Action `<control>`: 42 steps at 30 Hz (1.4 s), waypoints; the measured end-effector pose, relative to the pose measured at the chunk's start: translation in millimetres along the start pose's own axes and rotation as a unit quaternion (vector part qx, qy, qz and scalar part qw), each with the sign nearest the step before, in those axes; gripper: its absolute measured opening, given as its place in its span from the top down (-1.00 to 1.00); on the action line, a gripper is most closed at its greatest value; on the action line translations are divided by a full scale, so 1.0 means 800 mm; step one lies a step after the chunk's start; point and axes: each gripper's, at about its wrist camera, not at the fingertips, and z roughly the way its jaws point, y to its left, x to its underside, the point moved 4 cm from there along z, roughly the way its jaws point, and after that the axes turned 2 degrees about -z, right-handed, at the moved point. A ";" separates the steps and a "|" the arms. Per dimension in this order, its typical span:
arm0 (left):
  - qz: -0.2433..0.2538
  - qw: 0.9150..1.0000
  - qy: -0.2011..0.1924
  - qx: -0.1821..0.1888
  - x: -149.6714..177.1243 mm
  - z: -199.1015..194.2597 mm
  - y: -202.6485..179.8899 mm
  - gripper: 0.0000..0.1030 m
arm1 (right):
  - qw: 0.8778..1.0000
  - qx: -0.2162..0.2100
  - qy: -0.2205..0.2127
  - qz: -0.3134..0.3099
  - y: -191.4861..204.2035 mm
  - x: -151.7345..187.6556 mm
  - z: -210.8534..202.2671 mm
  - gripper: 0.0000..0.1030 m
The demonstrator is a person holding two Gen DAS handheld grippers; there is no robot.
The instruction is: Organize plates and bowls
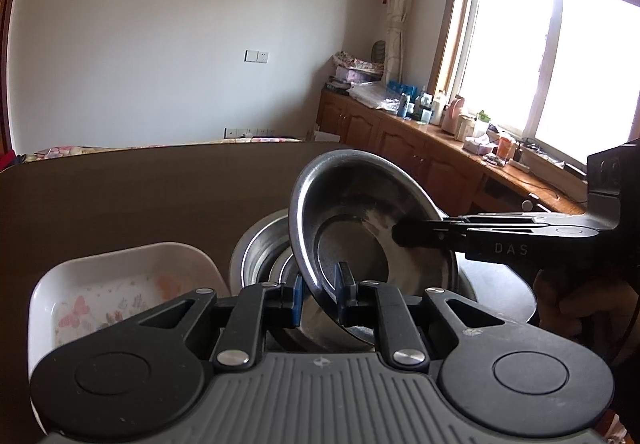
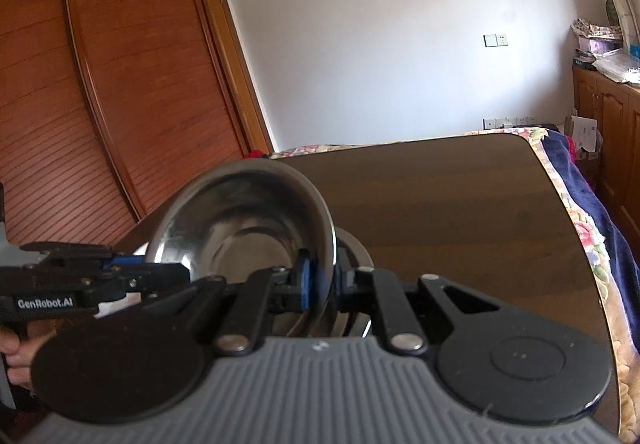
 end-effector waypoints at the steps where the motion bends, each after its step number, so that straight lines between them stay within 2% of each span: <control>1: 0.001 1.000 0.001 -0.003 0.001 0.003 -0.001 0.16 | 1.000 0.004 0.000 -0.005 0.002 0.001 0.001 0.73; 10: 0.011 1.000 0.007 -0.012 0.007 0.016 -0.007 0.13 | 0.999 0.025 0.005 -0.031 0.012 0.004 0.007 0.69; 14: 0.008 1.000 0.003 -0.016 0.010 0.017 -0.008 0.05 | 0.998 0.045 0.002 -0.044 0.015 0.004 0.007 0.65; 22: 0.007 1.000 0.001 -0.023 0.018 0.016 -0.008 0.03 | 0.997 0.051 -0.001 -0.064 0.023 0.008 0.008 0.54; 23: 0.007 1.000 -0.001 -0.022 0.019 0.015 -0.008 -0.06 | 0.996 0.053 -0.003 -0.068 0.024 0.009 0.008 0.50; 25: 0.004 1.000 -0.003 -0.020 0.018 0.012 -0.007 -0.09 | 0.996 0.051 -0.008 -0.072 0.028 0.011 0.007 0.27; 27: 0.009 1.000 -0.010 -0.026 0.019 0.009 -0.011 -0.13 | 0.996 0.047 -0.014 -0.080 0.032 0.011 0.007 -0.02; 29: 0.010 0.999 -0.019 -0.029 0.017 0.005 -0.012 -0.29 | 0.994 0.054 -0.020 -0.092 0.035 0.010 0.005 -0.08; 33: 0.014 0.998 -0.046 -0.038 0.016 -0.008 -0.016 -0.47 | 0.992 0.060 -0.035 -0.106 0.040 0.005 -0.001 -0.11; 35: 0.018 0.997 -0.062 -0.050 0.016 -0.013 -0.017 -0.67 | 0.992 0.057 -0.042 -0.101 0.039 0.003 -0.005 -0.15; 37: 0.016 0.995 -0.079 -0.057 0.019 -0.019 -0.017 -0.72 | 0.992 0.059 -0.049 -0.098 0.037 0.003 -0.009 -0.19; 40: 0.007 0.994 -0.094 -0.061 0.025 -0.023 -0.015 -0.86 | 0.991 0.070 -0.063 -0.100 0.034 0.007 -0.015 -0.35; 42: 0.006 0.992 -0.105 -0.073 0.031 -0.027 -0.013 -0.98 | 0.990 0.074 -0.073 -0.098 0.032 0.010 -0.017 -0.58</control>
